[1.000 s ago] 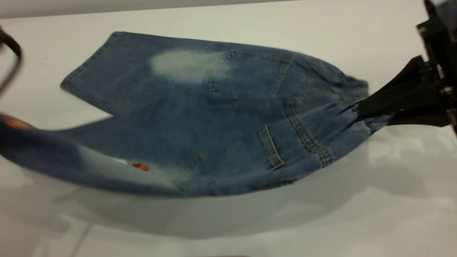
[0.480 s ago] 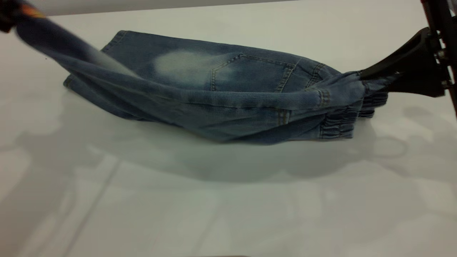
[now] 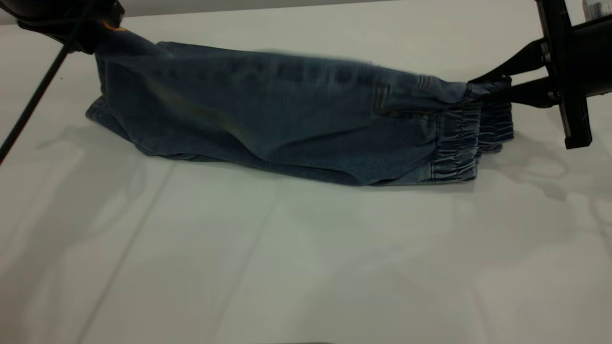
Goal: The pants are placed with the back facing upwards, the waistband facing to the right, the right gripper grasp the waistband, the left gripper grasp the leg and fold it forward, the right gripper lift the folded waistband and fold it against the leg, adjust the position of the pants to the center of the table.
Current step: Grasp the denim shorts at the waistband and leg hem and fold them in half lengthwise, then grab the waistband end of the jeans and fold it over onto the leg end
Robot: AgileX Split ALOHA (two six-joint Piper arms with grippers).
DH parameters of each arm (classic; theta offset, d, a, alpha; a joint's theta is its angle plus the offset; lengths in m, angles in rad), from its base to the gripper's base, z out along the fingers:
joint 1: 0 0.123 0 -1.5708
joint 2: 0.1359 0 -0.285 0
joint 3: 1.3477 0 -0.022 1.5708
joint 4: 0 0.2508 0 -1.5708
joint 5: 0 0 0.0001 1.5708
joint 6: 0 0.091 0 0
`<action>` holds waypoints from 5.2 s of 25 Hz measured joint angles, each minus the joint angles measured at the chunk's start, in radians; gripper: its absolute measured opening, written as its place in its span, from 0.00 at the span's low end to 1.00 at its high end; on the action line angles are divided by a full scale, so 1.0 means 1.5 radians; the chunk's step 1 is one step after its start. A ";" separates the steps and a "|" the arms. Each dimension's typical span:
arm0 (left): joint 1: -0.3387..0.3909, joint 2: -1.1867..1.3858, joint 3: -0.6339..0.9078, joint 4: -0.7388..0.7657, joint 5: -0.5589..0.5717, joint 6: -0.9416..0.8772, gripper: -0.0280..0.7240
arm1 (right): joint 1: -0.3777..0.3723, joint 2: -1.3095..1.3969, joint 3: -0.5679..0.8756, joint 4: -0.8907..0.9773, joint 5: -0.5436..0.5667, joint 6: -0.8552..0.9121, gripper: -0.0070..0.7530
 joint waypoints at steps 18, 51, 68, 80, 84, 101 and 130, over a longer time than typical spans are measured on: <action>0.003 0.148 -0.132 0.000 -0.001 -0.018 0.19 | 0.000 0.051 -0.083 0.005 -0.063 0.020 0.18; 0.003 0.093 -0.135 -0.013 0.084 0.021 0.66 | -0.001 0.051 -0.085 -0.259 0.015 -0.032 0.84; 0.003 0.093 -0.135 -0.019 0.084 0.017 0.65 | -0.001 0.110 -0.087 -0.094 -0.015 -0.074 0.78; -0.049 0.093 -0.135 -0.035 0.093 0.041 0.65 | 0.000 0.138 -0.088 -0.003 -0.013 -0.178 0.23; -0.091 0.103 -0.135 -0.035 0.092 0.042 0.65 | 0.000 0.138 -0.088 0.003 -0.005 -0.212 0.11; -0.317 0.205 -0.138 -0.060 0.000 0.042 0.65 | -0.001 0.037 -0.088 0.005 0.155 -0.280 0.11; -0.353 0.207 -0.139 -0.035 -0.009 0.033 0.57 | -0.001 -0.202 -0.097 -0.115 0.164 -0.272 0.11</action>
